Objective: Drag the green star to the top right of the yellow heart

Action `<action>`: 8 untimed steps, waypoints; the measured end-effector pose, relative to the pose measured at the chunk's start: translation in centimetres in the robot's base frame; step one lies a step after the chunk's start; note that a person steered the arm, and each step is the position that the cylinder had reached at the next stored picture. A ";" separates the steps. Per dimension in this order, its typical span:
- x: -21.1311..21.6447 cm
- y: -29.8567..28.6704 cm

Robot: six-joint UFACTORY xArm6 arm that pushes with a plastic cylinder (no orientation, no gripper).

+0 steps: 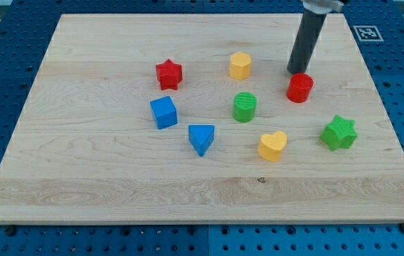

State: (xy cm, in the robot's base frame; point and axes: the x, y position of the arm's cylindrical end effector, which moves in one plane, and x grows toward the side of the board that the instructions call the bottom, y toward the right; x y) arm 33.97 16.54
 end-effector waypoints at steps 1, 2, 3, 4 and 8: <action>-2.6 -0.4; -2.6 -0.4; -2.3 0.7; 2.0 5.4; 18.4 9.4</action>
State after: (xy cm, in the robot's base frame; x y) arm 52.35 25.90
